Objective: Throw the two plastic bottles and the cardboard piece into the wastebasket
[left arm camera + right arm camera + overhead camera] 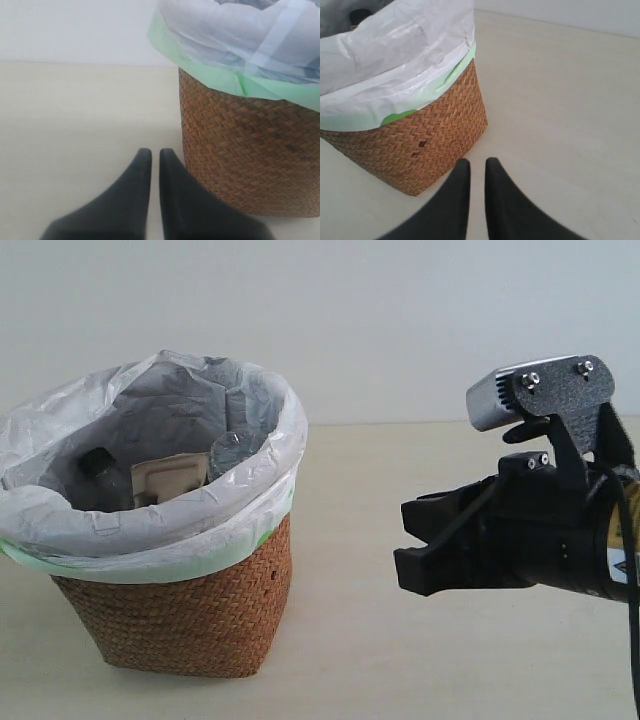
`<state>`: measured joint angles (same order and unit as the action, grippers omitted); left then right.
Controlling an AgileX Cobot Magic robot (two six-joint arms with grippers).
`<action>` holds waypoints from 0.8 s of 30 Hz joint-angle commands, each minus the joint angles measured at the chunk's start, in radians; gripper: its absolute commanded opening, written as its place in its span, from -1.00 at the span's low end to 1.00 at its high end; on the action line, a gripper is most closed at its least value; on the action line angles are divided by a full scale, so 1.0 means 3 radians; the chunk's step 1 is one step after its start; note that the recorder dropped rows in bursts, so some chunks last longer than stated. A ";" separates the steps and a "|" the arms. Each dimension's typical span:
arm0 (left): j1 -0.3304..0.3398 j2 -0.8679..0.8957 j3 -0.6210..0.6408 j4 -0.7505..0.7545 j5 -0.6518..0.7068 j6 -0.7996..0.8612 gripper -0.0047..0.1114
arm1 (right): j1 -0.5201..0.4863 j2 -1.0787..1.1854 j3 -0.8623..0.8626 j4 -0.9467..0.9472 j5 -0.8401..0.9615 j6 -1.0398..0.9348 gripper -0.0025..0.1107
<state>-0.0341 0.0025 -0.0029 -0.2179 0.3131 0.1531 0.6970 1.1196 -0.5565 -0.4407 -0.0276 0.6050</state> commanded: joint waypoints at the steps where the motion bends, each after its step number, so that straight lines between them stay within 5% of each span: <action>1: 0.0011 -0.0008 0.0010 0.0007 -0.0010 -0.0029 -0.82 | -0.0007 -0.0033 0.0014 -0.0016 -0.0041 -0.0002 -0.83; 15: 0.0011 -0.0008 0.0010 0.0007 -0.0010 -0.0029 -0.82 | -0.0001 -0.0179 0.0014 -0.0016 -0.0004 -0.0023 -0.83; 20: 0.0011 -0.0008 0.0010 0.0007 -0.0010 -0.0029 -0.82 | -0.0007 -0.0995 0.0112 -0.0022 0.0281 -0.0161 -0.83; 24: 0.0011 -0.0008 0.0010 0.0007 -0.0010 -0.0029 -0.82 | -0.0417 -0.1759 0.0754 0.0038 -0.0800 0.0165 -0.83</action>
<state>-0.0341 0.0025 -0.0029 -0.2179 0.3131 0.1531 0.6184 0.6712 -0.4096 -0.4350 -0.1119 0.6137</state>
